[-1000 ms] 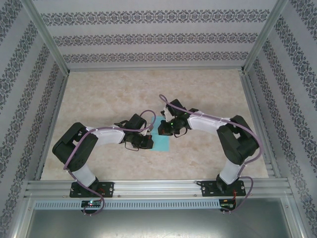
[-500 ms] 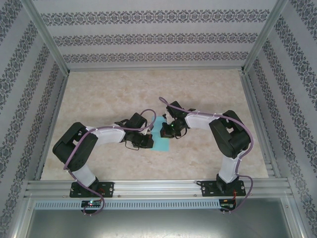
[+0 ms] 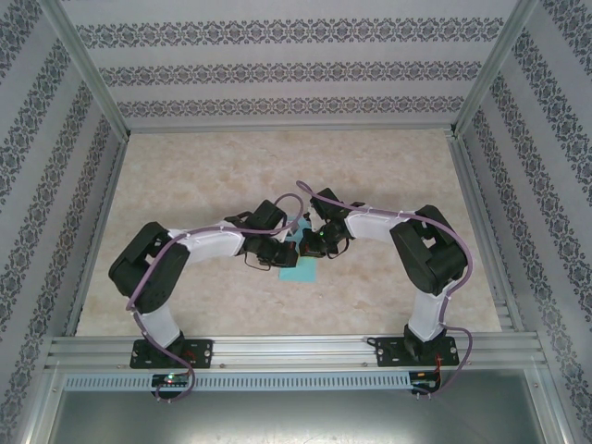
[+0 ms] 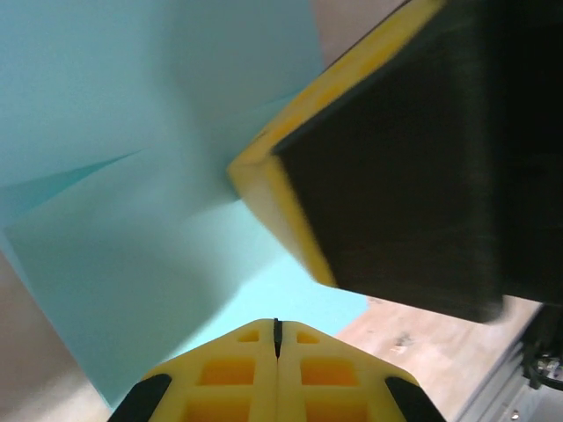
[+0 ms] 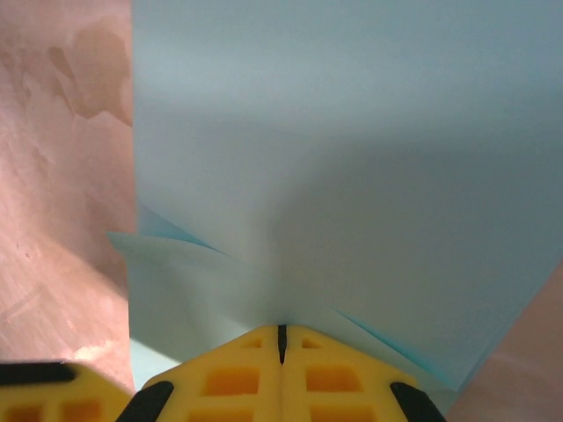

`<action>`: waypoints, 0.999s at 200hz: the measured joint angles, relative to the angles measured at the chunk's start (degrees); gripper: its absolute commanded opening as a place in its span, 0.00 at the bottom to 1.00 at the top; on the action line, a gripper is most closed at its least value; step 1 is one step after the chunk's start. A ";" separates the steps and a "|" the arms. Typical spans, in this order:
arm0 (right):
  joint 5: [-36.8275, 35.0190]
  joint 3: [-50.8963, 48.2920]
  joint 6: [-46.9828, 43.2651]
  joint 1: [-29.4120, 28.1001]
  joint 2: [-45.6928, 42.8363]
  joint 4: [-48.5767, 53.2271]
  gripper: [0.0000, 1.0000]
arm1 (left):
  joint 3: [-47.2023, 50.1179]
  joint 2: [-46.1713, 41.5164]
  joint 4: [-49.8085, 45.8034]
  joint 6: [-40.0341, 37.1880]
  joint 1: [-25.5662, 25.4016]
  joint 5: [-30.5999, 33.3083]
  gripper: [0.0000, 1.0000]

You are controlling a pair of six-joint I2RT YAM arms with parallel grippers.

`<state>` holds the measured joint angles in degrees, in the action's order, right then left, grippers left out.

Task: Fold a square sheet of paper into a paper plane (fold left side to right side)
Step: Fold the triangle a second time at the center of the table.

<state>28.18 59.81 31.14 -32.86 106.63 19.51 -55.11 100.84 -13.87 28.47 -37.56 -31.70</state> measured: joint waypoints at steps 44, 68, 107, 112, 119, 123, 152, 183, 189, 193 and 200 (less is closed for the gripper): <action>-0.02 0.09 0.00 -0.02 0.04 0.20 0.00 | -0.31 2.64 -0.63 -1.09 0.04 0.07 0.05; -0.02 0.09 0.00 -0.02 0.04 0.17 0.00 | -0.07 2.62 -0.48 -1.27 0.02 0.04 0.05; 0.17 0.07 0.00 -0.17 0.07 0.20 0.00 | 3.93 0.13 2.86 -1.25 0.07 0.04 0.05; 0.17 0.07 0.00 -0.24 0.07 0.20 0.00 | 4.68 -0.39 3.15 -1.20 0.07 0.04 0.05; 0.17 0.07 0.00 -0.31 0.07 0.22 0.00 | 5.84 -1.27 3.65 -1.18 0.07 0.04 0.05; 0.20 0.07 0.00 -0.39 0.07 0.22 0.00 | 6.43 -1.68 3.91 -1.16 0.07 0.04 0.05; 0.37 0.07 -0.02 -0.37 0.07 0.39 0.00 | 10.88 -5.16 5.42 -0.68 0.20 0.02 0.05; 0.42 0.07 -0.02 -0.37 0.07 0.48 0.00 | 15.21 -8.79 6.05 0.33 1.60 -0.61 0.05; 0.39 0.07 -0.02 -0.35 0.07 0.48 0.00 | 16.06 -9.40 6.32 0.48 1.97 -0.85 0.05; 0.39 0.07 -0.02 -0.33 0.07 0.48 0.00 | 16.57 -9.79 6.45 0.55 2.14 -1.05 0.05; 0.39 0.07 -0.02 -0.28 0.07 0.48 0.00 | 17.33 -10.32 6.84 0.63 2.51 -1.29 0.05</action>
<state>28.58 59.88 31.11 -33.15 106.69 19.99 -37.78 90.52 -7.03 29.10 -35.05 -32.99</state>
